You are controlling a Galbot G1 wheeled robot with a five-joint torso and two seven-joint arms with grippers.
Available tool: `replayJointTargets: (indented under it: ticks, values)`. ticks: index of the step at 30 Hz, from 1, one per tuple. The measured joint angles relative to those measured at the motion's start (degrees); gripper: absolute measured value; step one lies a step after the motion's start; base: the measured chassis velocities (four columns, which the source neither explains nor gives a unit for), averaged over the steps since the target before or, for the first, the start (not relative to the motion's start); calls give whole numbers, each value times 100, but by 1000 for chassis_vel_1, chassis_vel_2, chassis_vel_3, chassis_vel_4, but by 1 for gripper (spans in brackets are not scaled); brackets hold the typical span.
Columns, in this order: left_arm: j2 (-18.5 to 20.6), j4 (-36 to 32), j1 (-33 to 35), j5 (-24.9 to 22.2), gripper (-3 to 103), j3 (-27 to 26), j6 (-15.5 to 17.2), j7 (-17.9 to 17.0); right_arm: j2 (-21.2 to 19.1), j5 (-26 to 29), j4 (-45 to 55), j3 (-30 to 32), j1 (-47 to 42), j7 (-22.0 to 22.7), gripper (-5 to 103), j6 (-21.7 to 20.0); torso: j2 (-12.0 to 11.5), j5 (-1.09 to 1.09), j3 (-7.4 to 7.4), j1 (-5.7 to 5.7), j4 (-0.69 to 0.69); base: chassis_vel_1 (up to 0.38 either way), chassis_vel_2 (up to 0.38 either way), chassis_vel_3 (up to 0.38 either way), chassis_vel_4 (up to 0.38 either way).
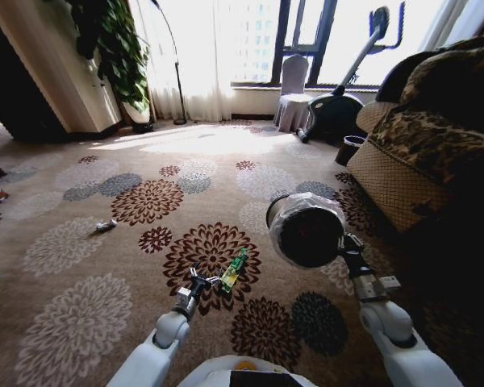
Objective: Pick up the trash from the ground and place it into the trash bin.
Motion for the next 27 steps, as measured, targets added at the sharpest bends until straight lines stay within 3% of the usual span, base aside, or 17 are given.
replayJointTargets:
  ticks: [8, 27]
  values:
    - [-48, 458, -372, -288, 99, 507, 24, 156, 0, 0, 0, 0, 1, 1, 0, 0, 0, -5, 0, 0, -1, 0, 0, 0, 0]
    - [-237, 1324, -1112, -422, 98, 1007, 21, 216, 0, 0, 0, 0, 0, 1, 0, 0, 0, -3, 0, 0, 0, -14, 9, 7, -7]
